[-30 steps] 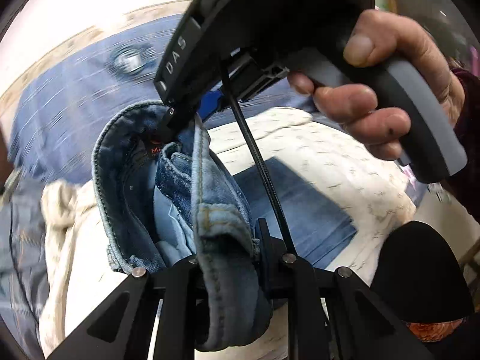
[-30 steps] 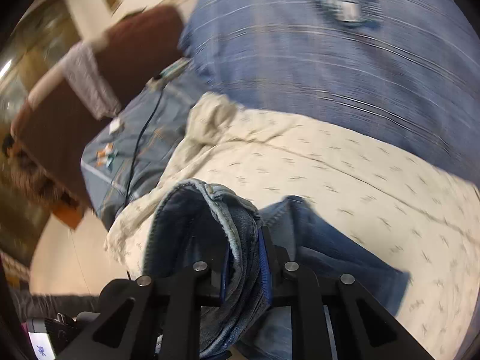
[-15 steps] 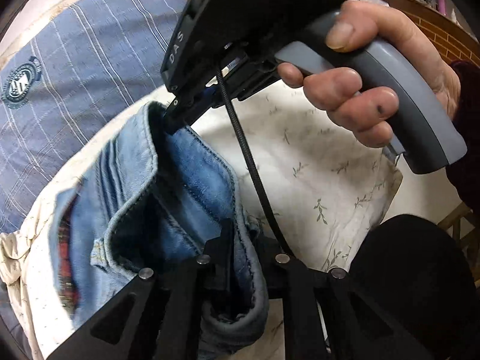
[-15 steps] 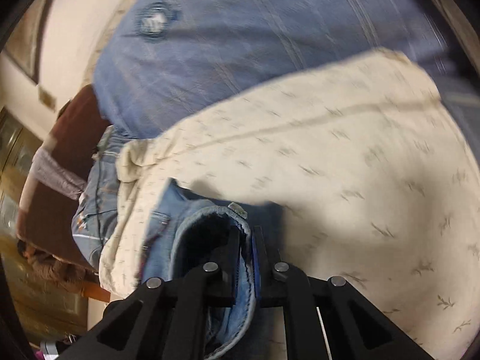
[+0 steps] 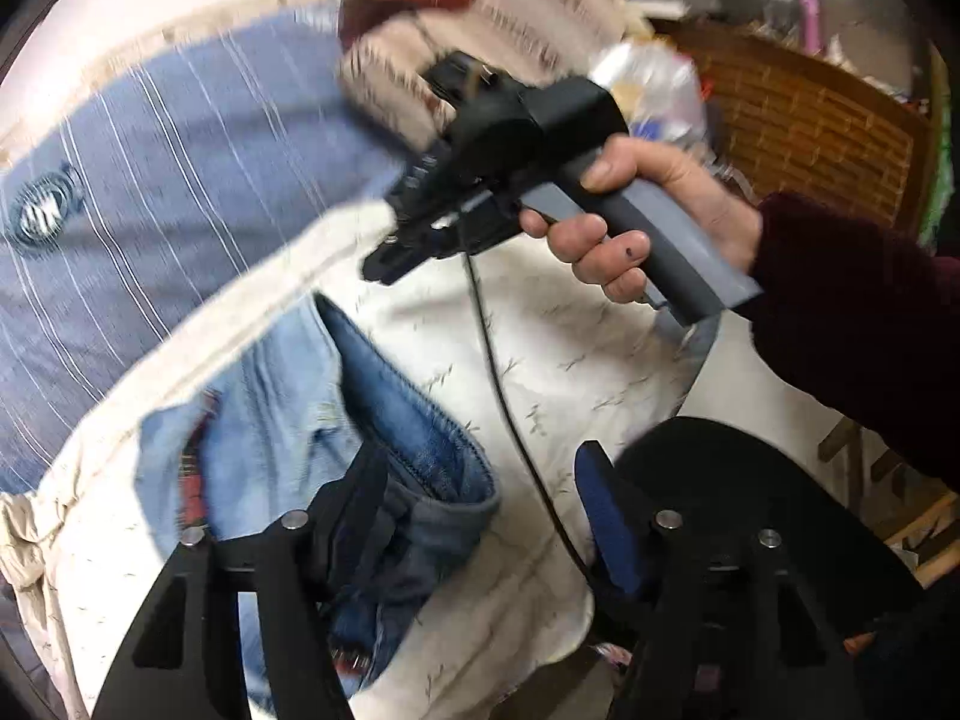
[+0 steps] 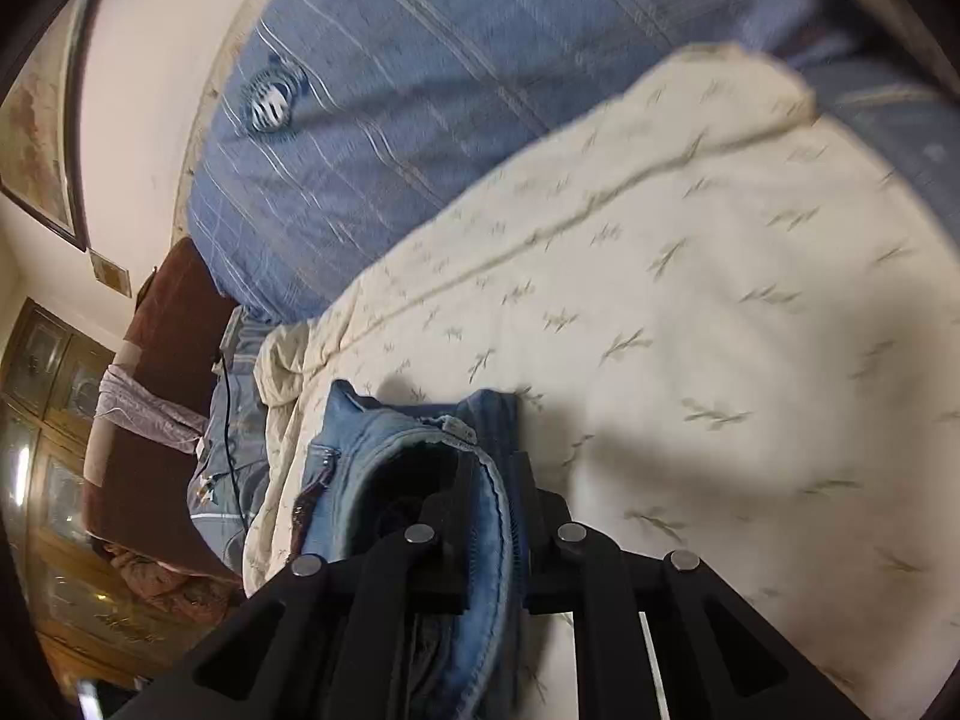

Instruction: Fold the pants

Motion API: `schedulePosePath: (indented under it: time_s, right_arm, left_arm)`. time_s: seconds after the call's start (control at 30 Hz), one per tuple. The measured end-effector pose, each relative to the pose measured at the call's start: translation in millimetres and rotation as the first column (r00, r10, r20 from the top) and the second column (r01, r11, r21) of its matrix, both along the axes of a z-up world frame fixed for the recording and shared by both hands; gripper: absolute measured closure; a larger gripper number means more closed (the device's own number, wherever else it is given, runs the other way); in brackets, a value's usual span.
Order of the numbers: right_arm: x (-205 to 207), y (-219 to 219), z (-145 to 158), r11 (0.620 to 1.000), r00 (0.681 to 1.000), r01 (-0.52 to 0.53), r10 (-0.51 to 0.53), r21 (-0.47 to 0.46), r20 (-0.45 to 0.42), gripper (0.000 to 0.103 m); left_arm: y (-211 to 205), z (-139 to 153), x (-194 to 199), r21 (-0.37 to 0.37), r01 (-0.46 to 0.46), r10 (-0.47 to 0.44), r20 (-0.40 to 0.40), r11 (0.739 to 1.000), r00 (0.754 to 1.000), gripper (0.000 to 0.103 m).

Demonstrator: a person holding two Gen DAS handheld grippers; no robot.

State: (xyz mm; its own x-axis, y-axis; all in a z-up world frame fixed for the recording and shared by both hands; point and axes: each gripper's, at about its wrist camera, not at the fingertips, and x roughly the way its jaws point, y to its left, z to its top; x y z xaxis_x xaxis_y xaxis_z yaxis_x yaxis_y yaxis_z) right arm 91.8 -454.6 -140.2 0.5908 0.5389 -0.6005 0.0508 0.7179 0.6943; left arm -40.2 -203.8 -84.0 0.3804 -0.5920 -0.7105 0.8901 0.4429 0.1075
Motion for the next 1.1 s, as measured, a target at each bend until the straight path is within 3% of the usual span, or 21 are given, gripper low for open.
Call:
schedulePosePath:
  time_s: [0.07,0.23,0.37,0.43,0.53,0.67,0.77,1.0,1.03,1.1]
  right_arm:
    - [-14,-7,17,1.000,0.999,0.024,-0.023,-0.015,0.031,0.091]
    - [-36,19,56,0.998,0.994,-0.055,0.054,0.007,0.095,0.091]
    - [-38,74,74,0.986,0.975,-0.169,0.167,0.005,0.149,0.091]
    - [-34,97,74,0.979,0.969,-0.201,0.199,0.004,0.144,0.091]
    - [-26,123,58,0.974,0.973,-0.218,0.222,-0.066,0.069,0.091]
    - [-25,140,13,0.954,0.966,-0.254,0.241,-0.160,-0.097,0.091]
    - [-30,137,-23,0.923,0.958,-0.258,0.205,-0.286,-0.202,0.093]
    - [-35,120,-41,0.916,0.963,-0.251,0.205,-0.313,-0.173,0.094]
    - [-36,121,-38,0.901,0.965,-0.246,0.194,-0.358,-0.176,0.102]
    - [-40,117,-38,0.897,0.966,-0.245,0.194,-0.368,-0.170,0.103]
  left_arm:
    - [21,13,-9,-0.031,-0.027,0.028,0.033,0.999,0.999,0.037]
    - [64,24,31,-0.068,-0.197,0.199,0.034,0.978,0.979,0.037]
    - [87,21,68,-0.051,-0.370,0.372,0.044,0.928,0.927,0.037]
    - [85,6,86,-0.032,-0.417,0.417,0.002,0.908,0.909,0.037]
    - [78,-16,98,0.012,-0.427,0.427,-0.054,0.904,0.903,0.037]
    - [65,-51,96,0.077,-0.409,0.416,-0.131,0.909,0.900,0.038]
    - [65,-67,100,0.059,-0.408,0.411,-0.198,0.911,0.890,0.038]
    - [68,-64,113,0.040,-0.410,0.405,-0.270,0.911,0.874,0.033]
    - [71,-61,113,0.038,-0.419,0.413,-0.262,0.907,0.872,0.033]
    - [79,-55,104,0.034,-0.430,0.425,-0.239,0.902,0.873,0.033]
